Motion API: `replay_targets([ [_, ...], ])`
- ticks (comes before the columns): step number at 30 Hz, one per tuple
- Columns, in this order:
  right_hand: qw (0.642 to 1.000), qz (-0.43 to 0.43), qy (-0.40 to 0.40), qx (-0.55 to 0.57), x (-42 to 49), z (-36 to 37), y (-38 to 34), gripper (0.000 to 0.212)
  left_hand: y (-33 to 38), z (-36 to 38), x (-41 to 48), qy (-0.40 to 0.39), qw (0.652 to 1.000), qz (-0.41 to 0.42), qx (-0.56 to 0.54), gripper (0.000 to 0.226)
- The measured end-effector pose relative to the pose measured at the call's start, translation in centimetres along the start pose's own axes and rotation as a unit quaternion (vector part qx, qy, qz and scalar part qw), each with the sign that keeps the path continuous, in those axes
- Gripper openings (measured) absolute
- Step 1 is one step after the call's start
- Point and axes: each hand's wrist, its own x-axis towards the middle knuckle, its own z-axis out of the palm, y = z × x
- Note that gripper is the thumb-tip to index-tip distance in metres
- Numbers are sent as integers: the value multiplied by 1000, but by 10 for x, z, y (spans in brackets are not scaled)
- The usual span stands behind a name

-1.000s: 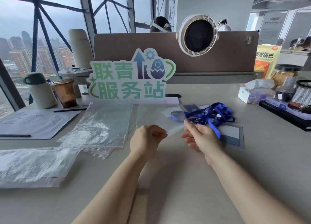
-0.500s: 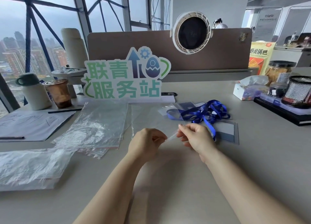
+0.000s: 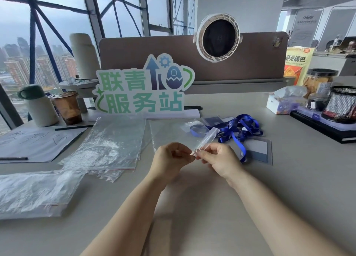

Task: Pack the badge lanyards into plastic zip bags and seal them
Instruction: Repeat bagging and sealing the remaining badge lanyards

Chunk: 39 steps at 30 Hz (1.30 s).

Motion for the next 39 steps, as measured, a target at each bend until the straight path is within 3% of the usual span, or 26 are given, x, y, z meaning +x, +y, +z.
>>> replay_targets([
  [4,1000,-16,-12,2,-1,0,1,10,-2,1,0,-1,1000,5,29,6],
  [11,994,-55,2,-96,0,6,3,11,4,5,-1,52,998,-33,-18,15],
  [15,974,-37,42,-220,4,-1,8,12,6,-7,3,155,988,-3,-11,23],
  [19,964,9,125,-234,9,-26,13,13,-3,-40,17,252,966,42,36,28],
  [24,954,-26,125,-270,8,-16,10,11,-5,-27,15,203,976,63,53,7],
  [28,954,-47,101,-278,6,-15,11,9,-5,-19,11,142,985,27,92,17],
  [30,946,-57,92,-304,5,-14,9,8,-5,-22,12,157,976,39,144,11],
  [33,925,-72,112,-355,6,-21,10,10,-7,-40,19,264,951,68,148,10],
  [35,926,-83,117,-349,10,-24,13,10,-8,-48,22,313,935,82,147,9],
  [39,959,-103,105,-244,15,-35,12,17,-5,-46,22,313,929,114,163,9],
])
